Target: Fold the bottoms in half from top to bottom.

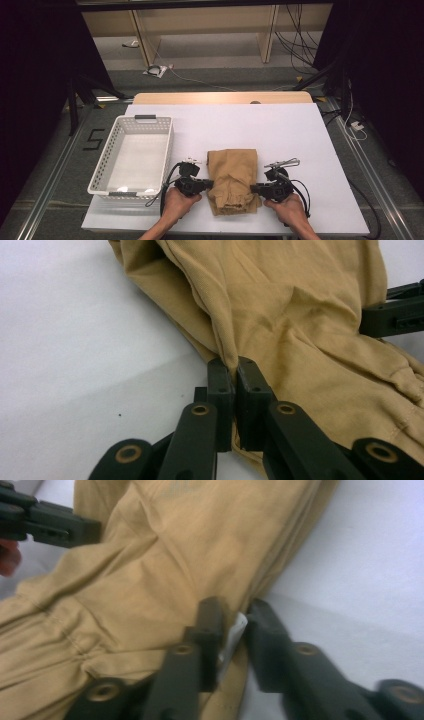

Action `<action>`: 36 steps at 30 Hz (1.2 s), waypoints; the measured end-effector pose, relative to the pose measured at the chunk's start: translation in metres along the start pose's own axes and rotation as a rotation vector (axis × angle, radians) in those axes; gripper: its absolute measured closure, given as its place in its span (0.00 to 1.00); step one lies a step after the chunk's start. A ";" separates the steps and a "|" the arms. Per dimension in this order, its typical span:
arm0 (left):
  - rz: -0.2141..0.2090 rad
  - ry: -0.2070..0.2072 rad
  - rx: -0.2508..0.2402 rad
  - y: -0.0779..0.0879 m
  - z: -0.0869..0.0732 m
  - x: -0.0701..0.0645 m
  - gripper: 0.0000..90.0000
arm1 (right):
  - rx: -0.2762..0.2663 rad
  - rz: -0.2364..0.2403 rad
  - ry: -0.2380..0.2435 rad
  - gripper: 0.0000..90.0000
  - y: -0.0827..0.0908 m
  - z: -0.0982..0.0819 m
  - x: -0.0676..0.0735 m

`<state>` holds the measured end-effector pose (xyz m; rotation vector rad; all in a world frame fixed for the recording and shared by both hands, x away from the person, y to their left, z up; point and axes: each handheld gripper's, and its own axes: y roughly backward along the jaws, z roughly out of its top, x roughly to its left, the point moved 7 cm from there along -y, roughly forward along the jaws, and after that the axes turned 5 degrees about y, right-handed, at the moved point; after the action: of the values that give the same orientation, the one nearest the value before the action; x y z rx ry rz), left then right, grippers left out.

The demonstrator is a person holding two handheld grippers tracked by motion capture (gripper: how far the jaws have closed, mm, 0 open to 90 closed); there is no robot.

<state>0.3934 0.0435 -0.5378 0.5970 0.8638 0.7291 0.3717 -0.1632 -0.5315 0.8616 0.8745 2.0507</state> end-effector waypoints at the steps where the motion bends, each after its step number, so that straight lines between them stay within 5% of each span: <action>1: 0.001 0.002 0.002 0.001 0.001 0.000 0.93 | -0.006 -0.015 0.013 0.74 0.001 0.001 -0.001; 6: 0.031 -0.011 -0.044 0.011 0.010 -0.001 0.75 | -0.084 -0.084 0.083 0.59 0.012 0.015 -0.006; 9: 0.057 -0.022 -0.099 0.022 0.022 0.000 0.68 | -0.147 -0.094 0.110 0.58 0.017 0.025 -0.007; 15: 0.064 -0.048 -0.187 0.032 0.049 -0.005 0.91 | -0.209 -0.069 0.160 0.81 0.020 0.041 -0.009; 21: 0.072 -0.051 -0.182 0.016 0.065 -0.007 1.00 | -0.197 -0.101 0.184 0.95 0.008 0.056 -0.017; 36: 0.164 -0.026 -0.141 -0.017 0.065 0.016 1.00 | -0.097 -0.151 0.158 1.00 -0.026 0.066 -0.039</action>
<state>0.4605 0.0343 -0.5234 0.5539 0.7385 0.9214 0.4518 -0.1623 -0.5271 0.5705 0.8886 2.0302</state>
